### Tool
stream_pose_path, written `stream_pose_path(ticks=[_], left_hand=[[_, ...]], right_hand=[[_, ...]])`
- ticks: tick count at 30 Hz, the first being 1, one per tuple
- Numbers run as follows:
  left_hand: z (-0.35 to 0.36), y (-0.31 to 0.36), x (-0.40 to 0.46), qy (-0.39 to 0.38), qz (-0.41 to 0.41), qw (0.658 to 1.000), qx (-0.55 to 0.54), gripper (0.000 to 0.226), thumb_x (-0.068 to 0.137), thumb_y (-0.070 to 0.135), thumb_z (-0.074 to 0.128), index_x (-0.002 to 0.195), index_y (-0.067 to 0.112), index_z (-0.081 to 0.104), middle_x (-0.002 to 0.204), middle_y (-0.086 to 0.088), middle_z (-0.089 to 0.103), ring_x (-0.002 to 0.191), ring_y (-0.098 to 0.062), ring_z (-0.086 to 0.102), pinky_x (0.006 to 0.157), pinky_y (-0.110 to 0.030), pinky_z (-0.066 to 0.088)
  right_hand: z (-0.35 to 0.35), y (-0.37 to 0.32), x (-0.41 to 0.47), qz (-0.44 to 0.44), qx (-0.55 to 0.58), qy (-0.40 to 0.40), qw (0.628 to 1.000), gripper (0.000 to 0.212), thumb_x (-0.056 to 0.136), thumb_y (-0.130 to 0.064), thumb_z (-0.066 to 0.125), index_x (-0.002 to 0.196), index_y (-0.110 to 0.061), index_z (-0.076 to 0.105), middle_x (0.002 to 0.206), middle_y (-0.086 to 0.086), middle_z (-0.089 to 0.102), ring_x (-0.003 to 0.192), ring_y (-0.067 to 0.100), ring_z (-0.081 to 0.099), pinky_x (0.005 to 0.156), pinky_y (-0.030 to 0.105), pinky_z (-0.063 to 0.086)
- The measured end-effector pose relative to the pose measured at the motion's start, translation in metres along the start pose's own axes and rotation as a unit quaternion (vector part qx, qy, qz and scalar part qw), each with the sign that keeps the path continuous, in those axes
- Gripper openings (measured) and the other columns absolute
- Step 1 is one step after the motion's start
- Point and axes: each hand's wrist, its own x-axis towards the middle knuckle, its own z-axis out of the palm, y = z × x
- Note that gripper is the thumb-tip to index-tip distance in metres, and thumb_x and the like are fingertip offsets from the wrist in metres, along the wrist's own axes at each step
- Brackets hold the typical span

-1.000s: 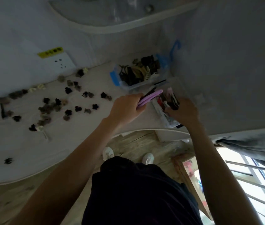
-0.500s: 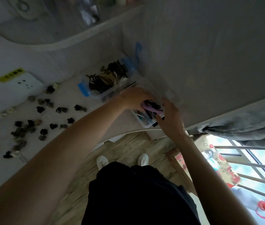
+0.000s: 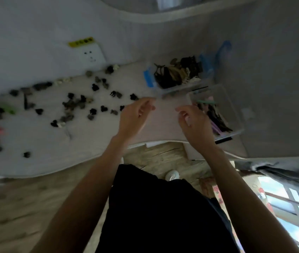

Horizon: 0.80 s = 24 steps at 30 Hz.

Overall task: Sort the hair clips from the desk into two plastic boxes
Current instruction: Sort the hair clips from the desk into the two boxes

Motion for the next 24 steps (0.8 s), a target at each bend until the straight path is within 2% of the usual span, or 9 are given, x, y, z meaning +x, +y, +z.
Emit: stream_pose_path(ticks=[2, 5, 8, 11, 13, 15, 18, 21, 24], left_hand=[[-0.038, -0.029, -0.021, 0.055, -0.075, 0.996, -0.001, 0.021, 0.095, 0.021, 0.047, 0.109, 0.019, 0.064, 0.089, 0.004, 0.07, 0.083, -0.011, 0.067, 0.08, -0.033, 0.056], [-0.1, -0.075, -0.054, 0.099, -0.19, 0.977, 0.016, 0.02, 0.094, 0.024, 0.05, 0.107, 0.02, 0.065, 0.095, 0.002, 0.07, 0.09, -0.014, 0.066, 0.085, -0.034, 0.053], [-0.16, -0.125, -0.09, 0.159, -0.283, 0.944, 0.052, 0.022, 0.092, 0.023, 0.054, 0.112, 0.018, 0.064, 0.112, -0.004, 0.065, 0.099, -0.018, 0.061, 0.087, -0.032, 0.049], [-0.204, -0.169, -0.124, 0.188, -0.345, 0.91, 0.133, 0.033, 0.086, 0.019, 0.062, 0.119, 0.017, 0.06, 0.12, -0.013, 0.056, 0.107, -0.029, 0.056, 0.093, -0.043, 0.046], [-0.225, -0.193, -0.139, 0.216, -0.359, 0.893, 0.164, 0.04, 0.083, 0.016, 0.065, 0.122, 0.013, 0.056, 0.123, -0.016, 0.054, 0.112, -0.034, 0.051, 0.098, -0.045, 0.041], [-0.243, -0.212, -0.146, 0.236, -0.363, 0.882, 0.187, 0.045, 0.081, 0.014, 0.065, 0.124, 0.009, 0.053, 0.126, -0.018, 0.053, 0.118, -0.036, 0.045, 0.101, -0.043, 0.033], [-0.281, -0.246, -0.149, 0.275, -0.378, 0.863, 0.191, 0.05, 0.078, 0.015, 0.067, 0.125, 0.007, 0.051, 0.126, -0.022, 0.05, 0.118, -0.039, 0.042, 0.101, -0.042, 0.03], [-0.305, -0.265, -0.14, 0.302, -0.368, 0.859, 0.191, 0.05, 0.075, 0.012, 0.067, 0.122, 0.003, 0.052, 0.123, -0.025, 0.05, 0.114, -0.039, 0.046, 0.1, -0.042, 0.033], [-0.332, -0.282, -0.128, 0.279, -0.352, 0.872, 0.193, 0.044, 0.073, 0.008, 0.065, 0.116, 0.0, 0.058, 0.117, -0.025, 0.057, 0.11, -0.039, 0.051, 0.097, -0.042, 0.037]], right_hand=[[0.033, -0.024, 0.01, -0.041, 0.005, -0.062, 0.997, 0.019, 0.088, -0.009, 0.052, 0.102, -0.011, 0.064, 0.1, 0.008, 0.066, 0.08, 0.019, 0.061, 0.073, 0.023, 0.045], [0.086, -0.063, 0.025, -0.08, -0.006, -0.163, 0.983, 0.02, 0.09, -0.012, 0.05, 0.105, -0.015, 0.063, 0.102, 0.006, 0.063, 0.086, 0.021, 0.061, 0.078, 0.035, 0.049], [0.142, -0.107, 0.04, -0.12, -0.026, -0.27, 0.955, 0.024, 0.092, -0.016, 0.047, 0.113, -0.017, 0.058, 0.112, 0.005, 0.059, 0.098, 0.021, 0.058, 0.082, 0.033, 0.046], [0.197, -0.149, 0.046, -0.171, -0.043, -0.341, 0.924, 0.027, 0.094, -0.021, 0.047, 0.119, -0.019, 0.056, 0.114, 0.007, 0.055, 0.1, 0.024, 0.056, 0.082, 0.035, 0.048], [0.235, -0.174, 0.043, -0.194, -0.065, -0.383, 0.901, 0.031, 0.094, -0.025, 0.047, 0.124, -0.021, 0.052, 0.118, 0.008, 0.051, 0.105, 0.024, 0.053, 0.08, 0.032, 0.046], [0.269, -0.188, 0.038, -0.194, -0.121, -0.401, 0.887, 0.035, 0.092, -0.029, 0.05, 0.126, -0.018, 0.05, 0.122, 0.01, 0.046, 0.11, 0.026, 0.049, 0.079, 0.031, 0.044], [0.312, -0.209, 0.034, -0.198, -0.185, -0.381, 0.884, 0.029, 0.09, -0.025, 0.053, 0.113, -0.008, 0.05, 0.117, 0.014, 0.043, 0.106, 0.029, 0.044, 0.074, 0.033, 0.043], [0.319, -0.208, 0.04, -0.207, -0.152, -0.343, 0.903, 0.011, 0.089, -0.011, 0.051, 0.098, -0.004, 0.054, 0.105, 0.014, 0.048, 0.094, 0.029, 0.049, 0.072, 0.034, 0.045], [0.327, -0.216, 0.056, -0.19, -0.141, -0.324, 0.916, 0.013, 0.088, -0.002, 0.049, 0.097, -0.002, 0.058, 0.1, 0.017, 0.054, 0.089, 0.03, 0.052, 0.074, 0.036, 0.044]])
